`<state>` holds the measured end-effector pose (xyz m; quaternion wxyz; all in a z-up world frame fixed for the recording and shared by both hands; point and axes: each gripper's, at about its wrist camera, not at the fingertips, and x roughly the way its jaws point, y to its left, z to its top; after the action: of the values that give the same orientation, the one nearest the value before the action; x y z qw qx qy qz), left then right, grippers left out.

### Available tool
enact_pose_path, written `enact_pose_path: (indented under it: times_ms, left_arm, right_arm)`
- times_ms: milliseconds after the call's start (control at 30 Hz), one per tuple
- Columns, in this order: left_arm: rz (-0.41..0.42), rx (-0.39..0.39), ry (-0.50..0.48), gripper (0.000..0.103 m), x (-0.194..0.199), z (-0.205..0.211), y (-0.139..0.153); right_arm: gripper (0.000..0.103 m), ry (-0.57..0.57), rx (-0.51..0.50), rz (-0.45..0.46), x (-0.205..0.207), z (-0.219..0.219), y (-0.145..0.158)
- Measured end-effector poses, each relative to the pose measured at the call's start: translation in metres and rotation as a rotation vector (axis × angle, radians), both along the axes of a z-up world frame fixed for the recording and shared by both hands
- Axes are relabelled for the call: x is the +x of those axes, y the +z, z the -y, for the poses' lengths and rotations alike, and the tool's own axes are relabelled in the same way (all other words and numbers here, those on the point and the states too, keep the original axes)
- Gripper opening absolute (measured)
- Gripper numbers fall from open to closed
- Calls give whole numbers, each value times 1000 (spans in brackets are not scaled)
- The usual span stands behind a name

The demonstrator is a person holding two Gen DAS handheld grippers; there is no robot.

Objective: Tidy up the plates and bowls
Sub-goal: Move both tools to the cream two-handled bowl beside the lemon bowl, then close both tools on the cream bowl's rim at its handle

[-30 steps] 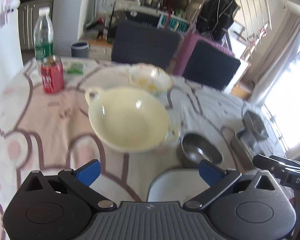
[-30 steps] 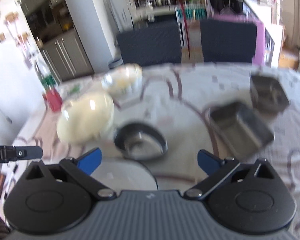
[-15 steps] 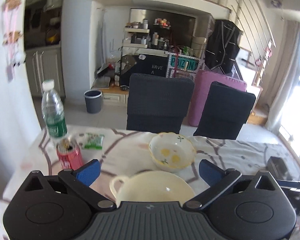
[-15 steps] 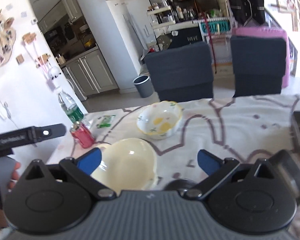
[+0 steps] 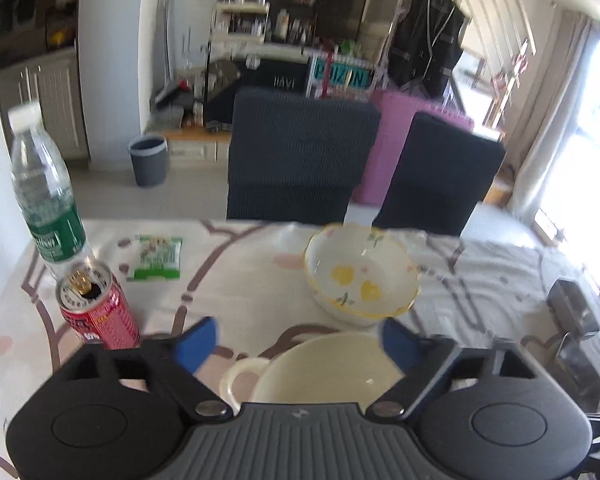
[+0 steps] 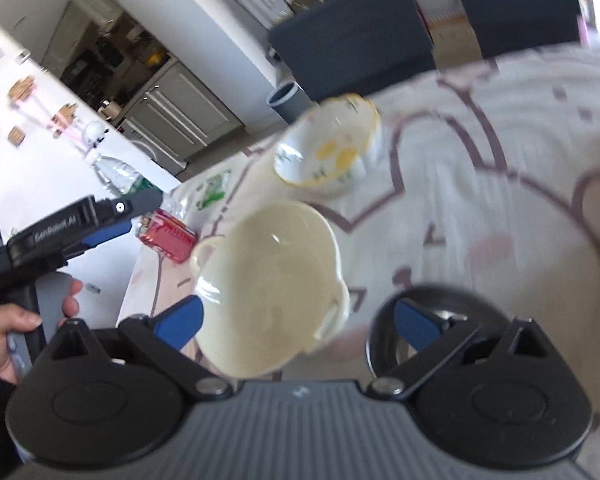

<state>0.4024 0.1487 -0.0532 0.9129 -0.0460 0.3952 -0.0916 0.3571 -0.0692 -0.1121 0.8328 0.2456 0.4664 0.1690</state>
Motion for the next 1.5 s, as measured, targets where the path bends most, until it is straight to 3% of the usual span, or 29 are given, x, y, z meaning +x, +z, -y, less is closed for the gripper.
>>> enact_pose_path:
  times_ms: [100, 133, 167, 233, 300, 367, 533, 700, 1200, 1233, 1300, 1367, 1433, 1500]
  left_arm:
    - [-61, 38, 7, 57, 12, -3, -17]
    - [-79, 50, 16, 54, 16, -5, -23]
    - [-94, 60, 26, 48, 19, -7, -28]
    - [-112, 71, 42, 42, 22, -11, -37]
    - [-125, 82, 51, 27, 23, -14, -45]
    - [-136, 86, 57, 21, 23, -17, -50]
    - [-126, 81, 70, 21, 20, -23, -57]
    - [-118, 125, 68, 24, 9, -26, -65]
    - [-124, -123, 186, 24, -48, -73, -68]
    - [-115, -160, 202, 25, -49, -76, -67]
    - [-111, -261, 233, 45, -50, -86, -67]
    - [-119, -325, 258, 54, -49, -89, -68]
    - [-138, -320, 265, 54, -46, -83, -70]
    - [-163, -296, 266, 53, -43, -76, -73]
  right_arm:
    - [101, -11, 97, -57, 2, 8, -15]
    - [91, -19, 110, -71, 3, 9, -17]
    - [74, -26, 114, -80, 0, 10, -17]
    - [58, -28, 128, -105, 1, 12, -21]
    - [56, -30, 138, -135, 2, 12, -27]
    - [43, -25, 127, -137, 2, 11, -28]
    - [17, -2, 100, -149, 5, 2, -35]
    - [17, 10, 33, -129, 9, -3, -31]
    - [10, 35, -128, -33, 62, -18, -17]
    - [13, 49, -132, -29, 64, -19, -17]
    - [21, 65, -93, -33, 67, -14, -19]
    - [40, 72, -46, -21, 70, -10, -20]
    - [49, 87, -60, 2, 72, -13, -18]
    - [49, 125, -116, 28, 77, -22, -17]
